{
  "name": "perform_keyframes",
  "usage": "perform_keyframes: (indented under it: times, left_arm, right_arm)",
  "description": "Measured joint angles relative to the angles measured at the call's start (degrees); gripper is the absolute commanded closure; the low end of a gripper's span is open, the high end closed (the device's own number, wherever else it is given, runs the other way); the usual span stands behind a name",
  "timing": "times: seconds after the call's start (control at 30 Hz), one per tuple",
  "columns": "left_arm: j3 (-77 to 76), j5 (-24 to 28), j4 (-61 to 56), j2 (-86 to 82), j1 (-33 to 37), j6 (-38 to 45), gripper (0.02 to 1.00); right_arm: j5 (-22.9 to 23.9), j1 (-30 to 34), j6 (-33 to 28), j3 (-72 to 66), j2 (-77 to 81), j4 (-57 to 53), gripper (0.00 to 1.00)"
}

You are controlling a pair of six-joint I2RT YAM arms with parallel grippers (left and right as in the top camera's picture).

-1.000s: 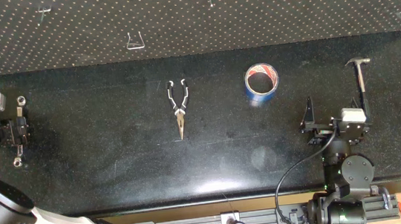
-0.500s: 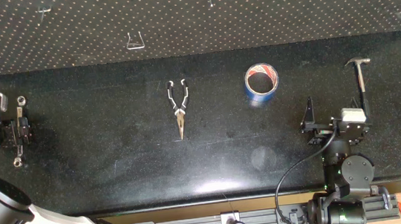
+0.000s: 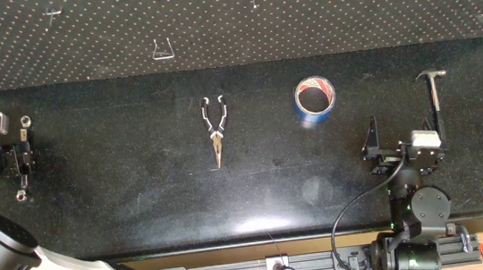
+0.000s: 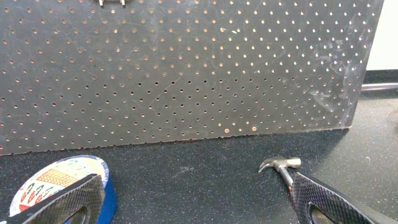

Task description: Place Tools Onto Pegboard

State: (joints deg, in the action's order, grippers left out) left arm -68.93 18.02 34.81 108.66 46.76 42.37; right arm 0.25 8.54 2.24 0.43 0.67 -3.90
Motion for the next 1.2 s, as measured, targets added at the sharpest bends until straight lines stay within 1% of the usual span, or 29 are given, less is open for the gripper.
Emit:
perform_keyframes:
  times: [0.2,0.73,0.93,1.03,1.2]
  left_arm:
    - [0.0,-0.04,0.02,0.0,0.0,-0.02,0.235]
    - [0.0,-1.53,0.02,0.15,0.0,-0.04,0.244]
    - [-0.15,-1.73,-0.13,0.63,0.0,-0.02,0.318]
    - [-0.17,-1.81,-0.2,0.66,0.0,0.04,0.4]
    - [-0.22,-2.47,-0.28,0.74,-0.37,-0.02,0.478]
  right_arm:
    - [0.0,0.0,0.0,0.0,0.0,0.0,0.029]
    - [0.0,0.0,0.0,0.0,0.0,0.0,0.027]
    - [0.0,0.0,0.0,0.0,0.0,0.0,0.029]
    - [0.0,0.0,0.0,0.0,0.0,0.0,0.029]
    - [0.0,0.0,0.0,0.0,0.0,0.0,0.029]
